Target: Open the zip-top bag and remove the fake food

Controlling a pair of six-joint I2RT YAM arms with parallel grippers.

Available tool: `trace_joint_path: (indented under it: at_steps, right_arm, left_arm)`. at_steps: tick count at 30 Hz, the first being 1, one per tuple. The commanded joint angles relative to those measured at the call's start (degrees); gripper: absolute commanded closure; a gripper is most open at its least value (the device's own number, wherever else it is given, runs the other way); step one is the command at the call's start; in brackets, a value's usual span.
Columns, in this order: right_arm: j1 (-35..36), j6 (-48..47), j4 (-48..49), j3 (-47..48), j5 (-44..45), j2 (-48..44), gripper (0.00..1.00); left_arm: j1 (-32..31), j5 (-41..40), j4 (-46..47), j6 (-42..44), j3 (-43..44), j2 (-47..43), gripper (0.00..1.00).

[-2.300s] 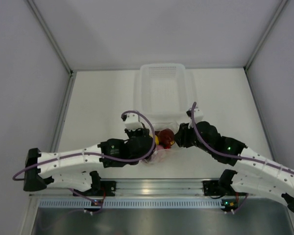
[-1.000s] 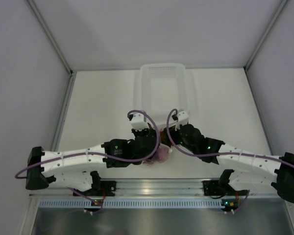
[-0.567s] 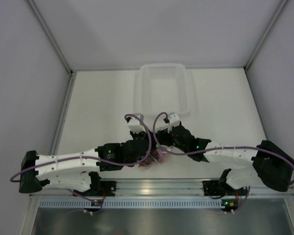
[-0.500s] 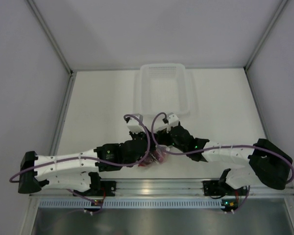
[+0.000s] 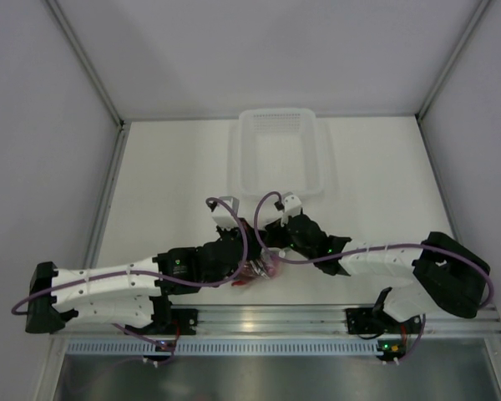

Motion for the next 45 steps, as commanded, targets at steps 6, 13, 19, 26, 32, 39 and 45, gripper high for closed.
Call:
trace_joint_path:
  at_steps: [6, 13, 19, 26, 32, 39, 45]
  right_arm:
    - [-0.1, 0.3, 0.3, 0.7, 2.2, 3.5, 0.19]
    - [-0.1, 1.2, 1.7, 0.9, 4.8, 6.9, 0.37]
    - [-0.1, 0.7, 1.4, -0.3, 3.8, 1.7, 0.66]
    - [0.3, -0.7, -5.3, 0.2, 0.5, -9.5, 0.71]
    - [0.7, -1.1, -11.7, 1.8, -3.3, -17.9, 0.72]
    - [0.8, -1.7, -17.0, 2.9, -4.1, -27.0, 0.73]
    - [0.8, -2.2, -21.2, 4.5, -4.1, -31.3, 0.74]
  left_arm:
    - [-0.1, -0.6, 3.9, 0.8, 0.9, -1.8, 1.0]
    - [0.0, -0.1, 4.1, 1.0, 1.1, -2.4, 1.0]
    - [0.0, -3.9, 3.0, 0.6, -0.6, -4.3, 1.0]
    - [-0.1, -9.1, -1.0, -1.9, -1.6, -4.3, 1.0]
    - [0.0, -10.8, -2.1, -2.6, -1.1, -2.0, 1.0]
    - [0.0, -12.0, -3.6, -3.8, -0.3, 0.4, 1.0]
    - [0.1, -11.9, -3.6, -4.6, 0.0, 2.6, 1.0]
